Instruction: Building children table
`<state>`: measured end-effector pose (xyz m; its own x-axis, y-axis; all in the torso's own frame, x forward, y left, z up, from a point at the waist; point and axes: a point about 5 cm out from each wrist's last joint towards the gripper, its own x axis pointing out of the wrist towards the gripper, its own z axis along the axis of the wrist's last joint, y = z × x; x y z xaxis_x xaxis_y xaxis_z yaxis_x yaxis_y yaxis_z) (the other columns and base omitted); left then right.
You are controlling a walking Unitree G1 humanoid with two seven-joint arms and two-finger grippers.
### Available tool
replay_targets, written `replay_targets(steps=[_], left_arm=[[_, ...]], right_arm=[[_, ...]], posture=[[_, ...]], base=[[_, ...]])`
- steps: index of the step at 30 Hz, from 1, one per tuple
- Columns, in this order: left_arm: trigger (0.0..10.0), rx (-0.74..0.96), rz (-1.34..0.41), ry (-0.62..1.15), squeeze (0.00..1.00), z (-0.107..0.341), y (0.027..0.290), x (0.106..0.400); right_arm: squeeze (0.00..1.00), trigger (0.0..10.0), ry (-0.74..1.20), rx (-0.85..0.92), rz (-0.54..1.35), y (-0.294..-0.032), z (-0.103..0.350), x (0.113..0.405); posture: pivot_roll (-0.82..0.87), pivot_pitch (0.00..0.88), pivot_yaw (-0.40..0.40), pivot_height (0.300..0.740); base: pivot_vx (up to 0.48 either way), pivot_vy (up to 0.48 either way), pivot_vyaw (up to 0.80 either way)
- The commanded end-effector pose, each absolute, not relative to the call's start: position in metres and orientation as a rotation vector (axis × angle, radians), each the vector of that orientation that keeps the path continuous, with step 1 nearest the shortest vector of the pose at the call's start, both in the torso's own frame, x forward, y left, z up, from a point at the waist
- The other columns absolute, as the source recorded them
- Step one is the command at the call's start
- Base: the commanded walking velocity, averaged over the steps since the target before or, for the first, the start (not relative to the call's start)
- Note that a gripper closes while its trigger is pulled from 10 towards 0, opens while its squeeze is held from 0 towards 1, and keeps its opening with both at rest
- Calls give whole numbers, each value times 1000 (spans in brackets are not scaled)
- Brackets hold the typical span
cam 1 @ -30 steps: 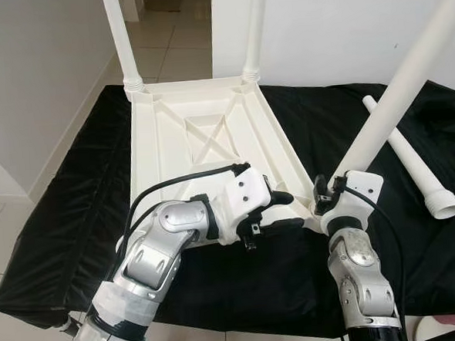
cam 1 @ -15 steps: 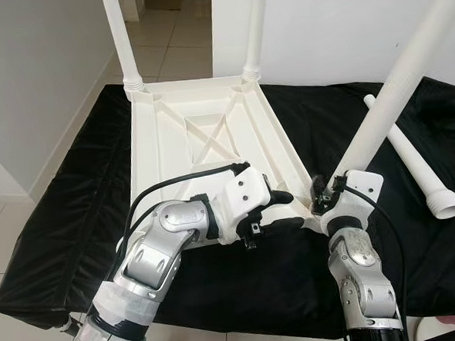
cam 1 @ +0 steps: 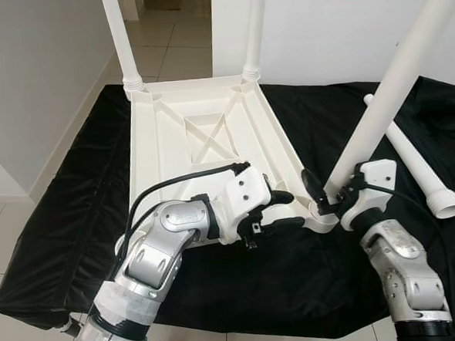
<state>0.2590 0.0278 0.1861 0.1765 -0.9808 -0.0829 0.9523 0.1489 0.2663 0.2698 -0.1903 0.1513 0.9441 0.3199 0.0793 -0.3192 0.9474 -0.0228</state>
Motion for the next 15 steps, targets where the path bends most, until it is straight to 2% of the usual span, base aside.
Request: replay_targets(steps=[1,13,14,15], left_arm=[[10000,293,-1328,-135,0,190,27,262],[10000,298,-1289,-131,0,188,22,264],[10000,296,-1282,-133,0,189,20,264],[10000,296,-1282,-133,0,189,20,264]], right_arm=[[0,10000,-77,-27,392,-192,149,271],[0,10000,-19,-105,543,-203,136,277],[0,7059,11,-156,560,-206,131,279],[0,7059,11,-156,560,-206,131,279]], posture=[[-103,0,-6,740],[-99,0,0,740],[-96,0,0,740],[-96,0,0,740]], base=[[0,0,0],[0,0,0],[0,0,0],[0,0,0]])
